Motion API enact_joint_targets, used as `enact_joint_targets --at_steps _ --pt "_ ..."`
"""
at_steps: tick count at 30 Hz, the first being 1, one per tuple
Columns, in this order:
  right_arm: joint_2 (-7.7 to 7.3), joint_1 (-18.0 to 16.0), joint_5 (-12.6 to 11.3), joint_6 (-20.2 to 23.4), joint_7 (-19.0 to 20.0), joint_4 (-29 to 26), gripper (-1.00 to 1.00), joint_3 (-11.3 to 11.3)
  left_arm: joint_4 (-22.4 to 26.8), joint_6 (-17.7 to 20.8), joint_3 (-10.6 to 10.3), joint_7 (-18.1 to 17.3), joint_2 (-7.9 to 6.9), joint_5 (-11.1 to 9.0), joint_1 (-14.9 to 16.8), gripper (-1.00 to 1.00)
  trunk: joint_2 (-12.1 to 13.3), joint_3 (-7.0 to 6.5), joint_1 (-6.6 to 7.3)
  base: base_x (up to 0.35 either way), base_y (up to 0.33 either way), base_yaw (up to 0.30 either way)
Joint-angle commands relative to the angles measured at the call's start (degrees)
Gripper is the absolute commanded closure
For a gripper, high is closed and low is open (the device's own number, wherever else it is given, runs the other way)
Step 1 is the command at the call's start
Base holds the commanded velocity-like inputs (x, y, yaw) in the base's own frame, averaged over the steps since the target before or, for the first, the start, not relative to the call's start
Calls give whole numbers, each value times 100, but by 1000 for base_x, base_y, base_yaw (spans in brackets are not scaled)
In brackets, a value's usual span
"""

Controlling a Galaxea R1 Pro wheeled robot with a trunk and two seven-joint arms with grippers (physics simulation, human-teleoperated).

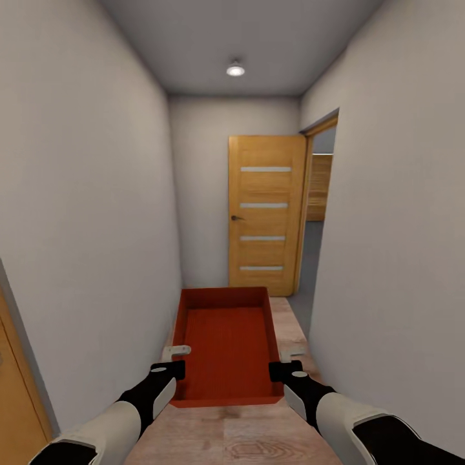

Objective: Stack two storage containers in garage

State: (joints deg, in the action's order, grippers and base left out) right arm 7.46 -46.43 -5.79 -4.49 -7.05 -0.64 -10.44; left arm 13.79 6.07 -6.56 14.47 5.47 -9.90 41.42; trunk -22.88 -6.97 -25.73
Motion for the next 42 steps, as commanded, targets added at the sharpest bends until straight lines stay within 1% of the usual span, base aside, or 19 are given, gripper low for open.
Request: enact_joint_targets --at_steps 1,42 --pt "-51 -6 -36 -70 -201 -15 100 130 -8 44 41 423 -130 -56 -2 100 -4 2 -5 323 0 0" --pt "-51 -6 -36 -70 -203 -15 100 126 -8 44 41 424 -134 -56 -2 100 -4 2 -5 323 0 0"
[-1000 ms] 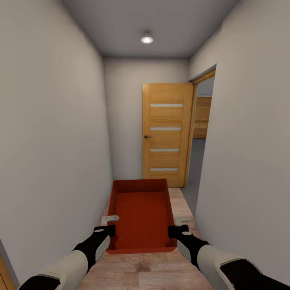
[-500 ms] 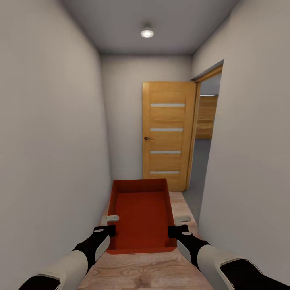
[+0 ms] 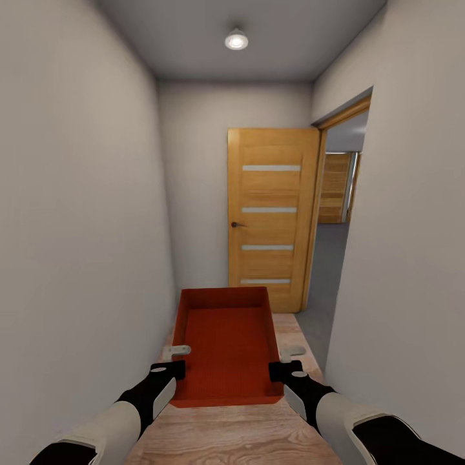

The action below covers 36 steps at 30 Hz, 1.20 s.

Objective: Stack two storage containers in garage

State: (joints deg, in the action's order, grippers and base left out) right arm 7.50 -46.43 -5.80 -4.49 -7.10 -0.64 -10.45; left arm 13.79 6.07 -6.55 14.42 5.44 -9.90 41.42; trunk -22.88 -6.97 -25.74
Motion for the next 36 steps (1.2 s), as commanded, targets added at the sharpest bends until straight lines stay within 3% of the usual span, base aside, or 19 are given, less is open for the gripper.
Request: enact_joint_targets --at_steps 1,36 --pt "-55 -6 -36 -70 -197 -15 100 126 -8 44 40 430 -128 -56 -2 100 -4 2 -5 323 0 0" --pt "-55 -6 -36 -70 -202 -15 100 126 -8 44 40 430 -131 -56 -2 100 -4 2 -5 323 0 0"
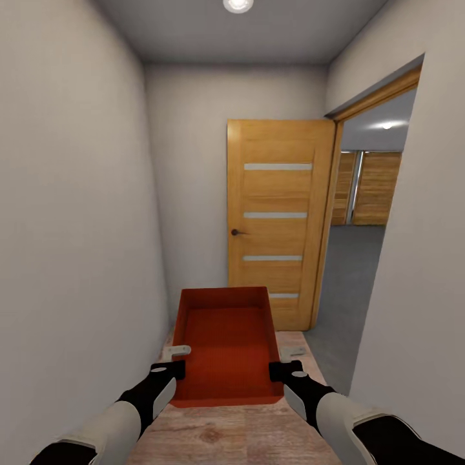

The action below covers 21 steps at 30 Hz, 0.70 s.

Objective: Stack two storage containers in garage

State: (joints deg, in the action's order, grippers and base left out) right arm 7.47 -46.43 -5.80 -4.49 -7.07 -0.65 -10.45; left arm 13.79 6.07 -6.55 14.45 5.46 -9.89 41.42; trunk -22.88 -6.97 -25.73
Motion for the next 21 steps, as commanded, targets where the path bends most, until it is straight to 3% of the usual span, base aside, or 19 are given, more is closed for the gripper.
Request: enact_joint_targets --at_steps 1,21 --pt "-53 -6 -36 -70 -206 -15 100 126 -8 44 40 427 -133 -57 -2 100 -4 2 -5 323 0 0" --pt "-53 -6 -36 -70 -204 -15 100 128 -8 44 40 426 -133 -57 -2 100 -4 2 -5 323 0 -8"
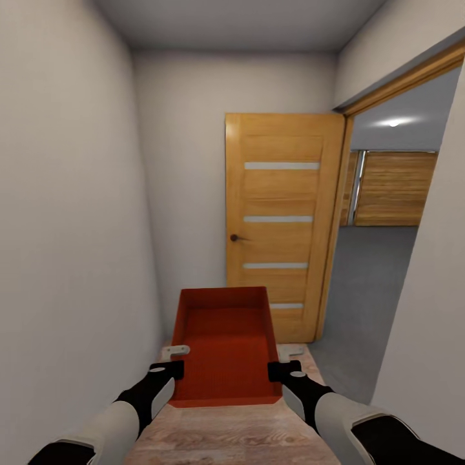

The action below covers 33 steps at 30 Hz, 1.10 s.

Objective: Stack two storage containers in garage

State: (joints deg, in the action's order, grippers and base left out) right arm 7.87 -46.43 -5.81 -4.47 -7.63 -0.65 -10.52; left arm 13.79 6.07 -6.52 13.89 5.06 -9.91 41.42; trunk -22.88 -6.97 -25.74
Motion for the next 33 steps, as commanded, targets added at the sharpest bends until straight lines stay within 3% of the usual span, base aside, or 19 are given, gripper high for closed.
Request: enact_joint_targets --at_steps 1,8,33 --pt "-89 -6 -34 -72 -149 -14 100 134 -8 44 37 483 -93 -55 -3 100 -4 2 -5 323 0 -179" --pt "-84 -6 -34 -64 -151 -14 100 137 -8 27 37 483 -93 -55 -3 100 -4 2 -5 216 0 -256" --pt "-89 -6 -34 -63 -142 -14 100 129 -8 8 33 483 -84 -55 -3 100 -4 2 -5 22 15 -282"
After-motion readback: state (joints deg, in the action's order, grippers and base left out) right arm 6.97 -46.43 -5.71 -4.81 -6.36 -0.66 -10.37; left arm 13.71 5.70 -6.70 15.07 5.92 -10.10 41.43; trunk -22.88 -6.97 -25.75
